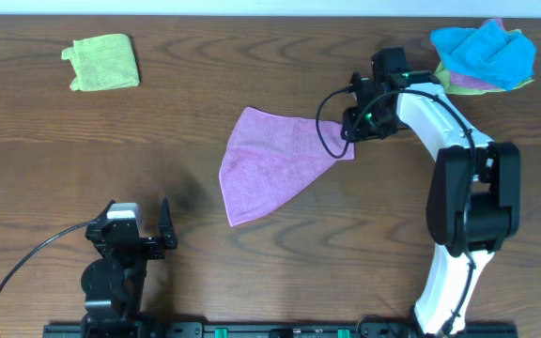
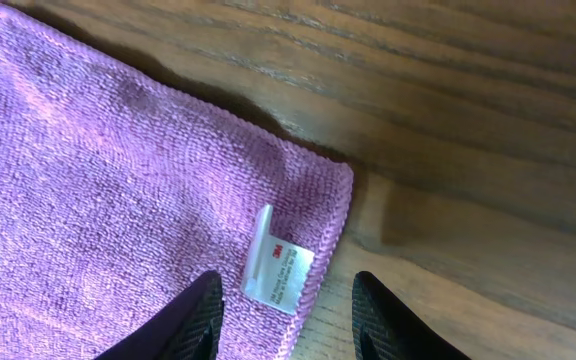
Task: Fold the cloth
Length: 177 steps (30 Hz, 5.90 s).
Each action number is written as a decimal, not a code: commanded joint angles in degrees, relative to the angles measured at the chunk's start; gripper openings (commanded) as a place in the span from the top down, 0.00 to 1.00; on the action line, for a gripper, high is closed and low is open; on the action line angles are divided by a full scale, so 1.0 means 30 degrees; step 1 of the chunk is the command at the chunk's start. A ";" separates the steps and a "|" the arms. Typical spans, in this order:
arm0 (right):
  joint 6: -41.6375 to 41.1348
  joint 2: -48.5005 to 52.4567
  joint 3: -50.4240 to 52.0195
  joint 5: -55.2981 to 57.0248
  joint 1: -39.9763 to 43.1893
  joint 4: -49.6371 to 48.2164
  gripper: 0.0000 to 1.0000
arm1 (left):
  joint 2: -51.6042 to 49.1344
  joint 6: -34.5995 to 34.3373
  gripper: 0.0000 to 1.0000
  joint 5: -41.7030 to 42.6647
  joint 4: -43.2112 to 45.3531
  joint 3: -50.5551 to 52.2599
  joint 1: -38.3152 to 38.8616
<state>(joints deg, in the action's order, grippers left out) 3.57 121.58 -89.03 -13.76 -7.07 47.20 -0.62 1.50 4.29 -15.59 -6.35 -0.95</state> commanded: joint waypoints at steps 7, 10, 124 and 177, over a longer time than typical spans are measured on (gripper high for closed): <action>-0.0109 0.0641 0.0095 -0.0510 0.0102 -0.0313 0.59 | 0.0124 -0.0073 0.05 -0.0066 -0.0182 0.0474 0.0073; -0.0255 0.0925 0.0095 -0.0525 0.0102 -0.0364 0.60 | 0.0124 -0.0073 0.05 -0.0066 -0.0182 0.0474 0.0073; -0.0379 0.2018 0.0182 -0.7373 0.1399 0.0131 0.01 | 0.0124 -0.0073 0.05 -0.0066 -0.0182 0.0474 0.0073; -1.2174 -0.0102 -0.2812 -2.1872 -0.0860 -0.9041 0.01 | 0.0124 -0.0066 0.05 -0.0066 -0.0182 0.0474 0.0073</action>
<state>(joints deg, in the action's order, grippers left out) -26.39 123.35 -96.71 -69.84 -6.76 23.94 -0.62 1.48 4.29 -15.62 -6.35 -0.95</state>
